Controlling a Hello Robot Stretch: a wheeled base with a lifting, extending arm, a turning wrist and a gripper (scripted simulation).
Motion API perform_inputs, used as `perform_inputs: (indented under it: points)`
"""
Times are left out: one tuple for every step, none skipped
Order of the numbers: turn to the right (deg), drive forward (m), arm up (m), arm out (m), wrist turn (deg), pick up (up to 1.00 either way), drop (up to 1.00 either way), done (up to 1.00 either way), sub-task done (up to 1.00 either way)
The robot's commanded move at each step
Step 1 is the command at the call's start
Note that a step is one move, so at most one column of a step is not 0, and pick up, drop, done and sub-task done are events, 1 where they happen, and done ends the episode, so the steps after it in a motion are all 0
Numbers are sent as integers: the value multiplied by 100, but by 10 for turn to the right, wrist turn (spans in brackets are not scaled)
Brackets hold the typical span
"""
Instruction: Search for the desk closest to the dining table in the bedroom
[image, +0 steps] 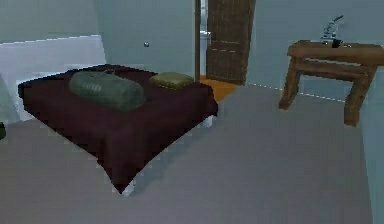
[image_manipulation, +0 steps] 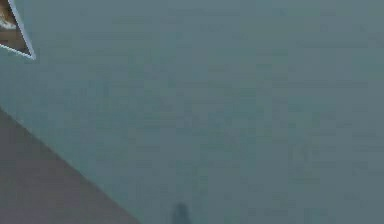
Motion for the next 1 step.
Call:
perform_inputs:
  points:
    - [0,50,0,0,0,0,0,0,0]
